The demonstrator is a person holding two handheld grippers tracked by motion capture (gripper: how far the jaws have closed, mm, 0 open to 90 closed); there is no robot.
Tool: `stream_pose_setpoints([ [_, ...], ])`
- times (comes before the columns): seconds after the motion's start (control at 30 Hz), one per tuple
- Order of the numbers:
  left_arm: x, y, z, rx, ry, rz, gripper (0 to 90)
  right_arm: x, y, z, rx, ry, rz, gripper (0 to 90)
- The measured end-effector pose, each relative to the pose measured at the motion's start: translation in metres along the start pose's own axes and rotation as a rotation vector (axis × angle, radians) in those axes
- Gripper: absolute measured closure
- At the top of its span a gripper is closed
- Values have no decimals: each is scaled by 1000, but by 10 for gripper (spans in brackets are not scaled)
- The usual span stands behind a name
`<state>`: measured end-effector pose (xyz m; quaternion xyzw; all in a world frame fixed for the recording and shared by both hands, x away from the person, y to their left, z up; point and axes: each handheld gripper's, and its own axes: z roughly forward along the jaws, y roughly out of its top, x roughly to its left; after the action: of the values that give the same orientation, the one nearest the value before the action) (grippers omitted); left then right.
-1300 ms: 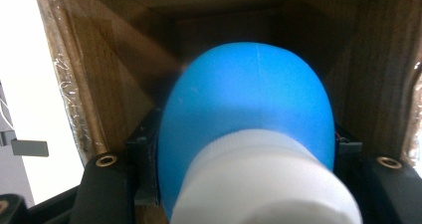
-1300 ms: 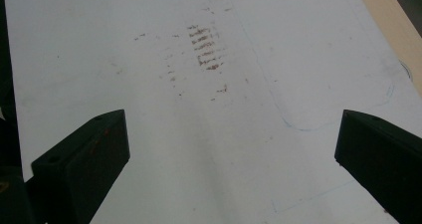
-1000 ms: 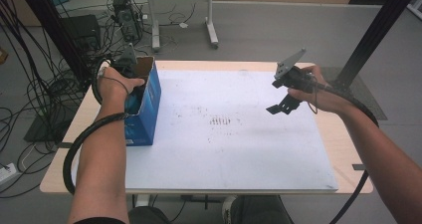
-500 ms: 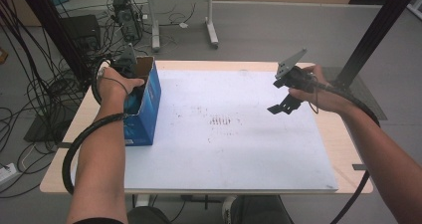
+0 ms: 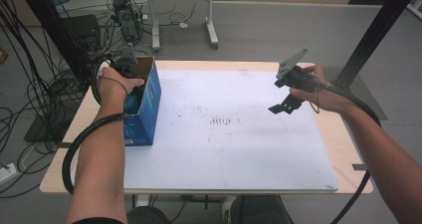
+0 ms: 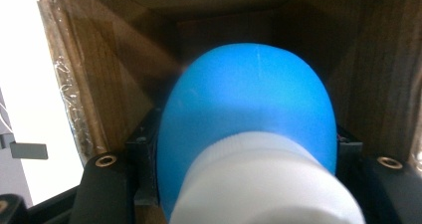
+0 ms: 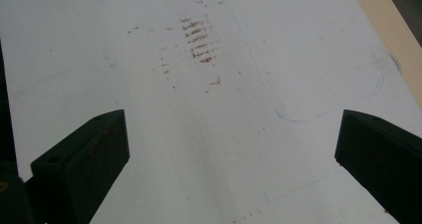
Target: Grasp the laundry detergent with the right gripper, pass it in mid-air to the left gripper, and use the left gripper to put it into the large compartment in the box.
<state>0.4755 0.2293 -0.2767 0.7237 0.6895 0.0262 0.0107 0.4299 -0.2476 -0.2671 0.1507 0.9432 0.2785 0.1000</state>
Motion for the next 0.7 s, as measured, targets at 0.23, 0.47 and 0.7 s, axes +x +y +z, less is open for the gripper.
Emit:
stream_pose_setpoints([
  [0.23,0,-1,0,-3,-1,-1,368,1,0,0,-1,1,1,4],
  [0.47,-1,0,0,-2,1,0,368,0,-1,0,-3,1,2,4],
  [0.7,0,-1,1,-5,1,0,368,0,-2,-1,0,-1,3,4],
])
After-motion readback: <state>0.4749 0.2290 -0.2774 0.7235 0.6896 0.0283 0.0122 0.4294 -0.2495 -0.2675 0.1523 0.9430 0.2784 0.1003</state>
